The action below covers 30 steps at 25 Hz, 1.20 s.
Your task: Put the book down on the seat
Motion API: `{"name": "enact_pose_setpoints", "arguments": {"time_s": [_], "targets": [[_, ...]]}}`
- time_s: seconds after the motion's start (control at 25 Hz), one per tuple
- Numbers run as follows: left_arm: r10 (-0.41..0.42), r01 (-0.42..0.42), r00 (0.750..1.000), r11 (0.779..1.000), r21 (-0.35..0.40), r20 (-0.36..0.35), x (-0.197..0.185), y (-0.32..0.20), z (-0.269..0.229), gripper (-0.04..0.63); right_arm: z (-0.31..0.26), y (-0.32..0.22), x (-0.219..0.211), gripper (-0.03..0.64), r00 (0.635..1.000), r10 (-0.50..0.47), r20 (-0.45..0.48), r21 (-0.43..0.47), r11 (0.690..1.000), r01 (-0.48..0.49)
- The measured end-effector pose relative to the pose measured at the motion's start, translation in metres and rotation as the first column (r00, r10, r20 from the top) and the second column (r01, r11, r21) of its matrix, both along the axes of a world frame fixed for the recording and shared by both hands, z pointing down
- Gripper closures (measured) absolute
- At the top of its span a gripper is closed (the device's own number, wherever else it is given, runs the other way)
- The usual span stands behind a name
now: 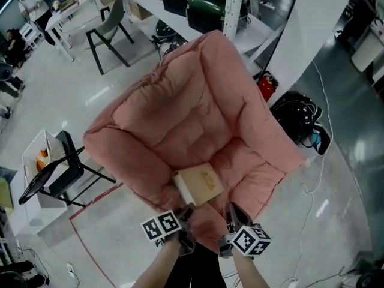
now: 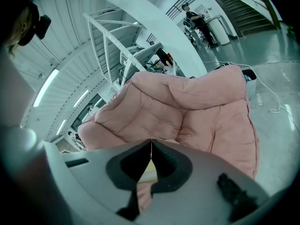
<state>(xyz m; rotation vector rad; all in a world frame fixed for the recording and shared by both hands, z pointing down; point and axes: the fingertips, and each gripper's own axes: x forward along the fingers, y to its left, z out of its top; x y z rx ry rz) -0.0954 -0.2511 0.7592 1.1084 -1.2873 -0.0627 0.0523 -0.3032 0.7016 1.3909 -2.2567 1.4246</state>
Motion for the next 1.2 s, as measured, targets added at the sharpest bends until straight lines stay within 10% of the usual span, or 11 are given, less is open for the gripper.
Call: {"name": "enact_pose_setpoints", "arguments": {"time_s": [0.8, 1.2], "targets": [[0.069, -0.074, 0.996, 0.99, 0.12, 0.05, -0.001, -0.004, -0.086, 0.335, -0.076, 0.02, -0.014, 0.603, 0.996, -0.08, -0.051, 0.09, 0.992, 0.084], [0.133, -0.162, 0.983, 0.949, 0.269, 0.125, 0.014, -0.022, -0.15, 0.336, -0.131, 0.021, -0.017, 0.603, 0.998, -0.058, 0.016, 0.139, 0.989, 0.055]]}}
